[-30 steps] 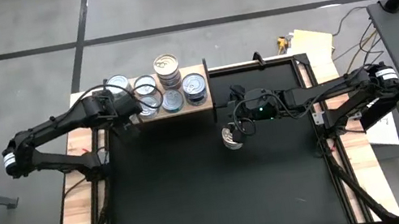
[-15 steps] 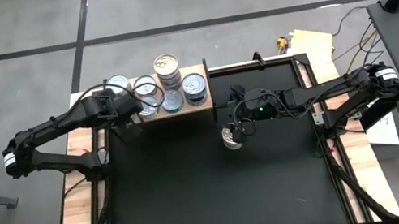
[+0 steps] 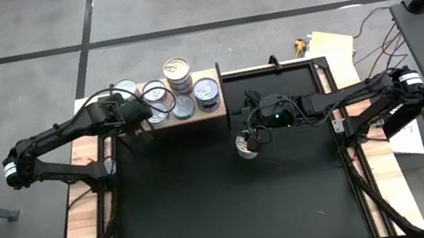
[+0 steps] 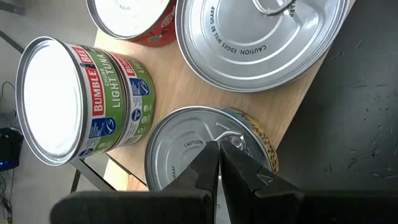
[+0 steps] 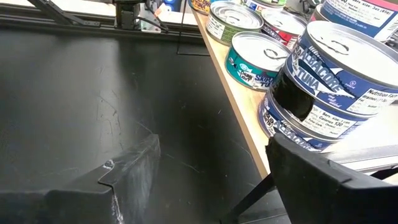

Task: Stack canned seafood by type on shelf
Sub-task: Put the yellow/blue tuna can on the shelf

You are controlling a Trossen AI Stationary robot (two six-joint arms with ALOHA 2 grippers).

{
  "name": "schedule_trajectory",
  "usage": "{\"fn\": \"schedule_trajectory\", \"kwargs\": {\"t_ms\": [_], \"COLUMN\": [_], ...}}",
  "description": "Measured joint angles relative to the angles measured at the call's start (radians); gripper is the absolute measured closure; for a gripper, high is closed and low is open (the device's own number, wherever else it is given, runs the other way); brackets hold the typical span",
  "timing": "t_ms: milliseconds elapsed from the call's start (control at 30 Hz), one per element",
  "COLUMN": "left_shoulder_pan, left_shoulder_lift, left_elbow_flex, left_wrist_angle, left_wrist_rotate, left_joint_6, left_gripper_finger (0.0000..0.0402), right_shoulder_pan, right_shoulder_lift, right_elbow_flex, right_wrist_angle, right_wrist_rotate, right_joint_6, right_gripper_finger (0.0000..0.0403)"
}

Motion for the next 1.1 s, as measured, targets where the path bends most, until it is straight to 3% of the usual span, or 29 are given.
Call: {"fn": "schedule_trajectory", "kwargs": {"t_ms": [300, 833, 1100], "left_shoulder_pan": [0.000, 0.000, 0.000], "left_shoulder_lift": [0.000, -0.003, -0.002], "left_elbow_flex": [0.000, -0.051, -0.053], "left_wrist_angle": [0.011, 0.071, 0.120], "left_wrist_rotate": [0.000, -0.017, -0.004], "left_joint_6": [0.000, 0.040, 0.087], "left_gripper_finger": [0.0401, 0.0401, 0.0401], "right_shoulder_pan": [0.000, 0.000, 0.000], "right_shoulder_lift": [0.000, 0.000, 0.000], "right_elbow_flex": [0.000, 0.000, 0.000], "right_wrist_angle": [0.000, 0.000, 0.001], "right_wrist_rotate": [0.000, 0.000, 0.000], "right_joint_6": [0.007, 0.008, 0.008], "right_gripper_finger": [0.0133, 0.0110, 0.0119]}}
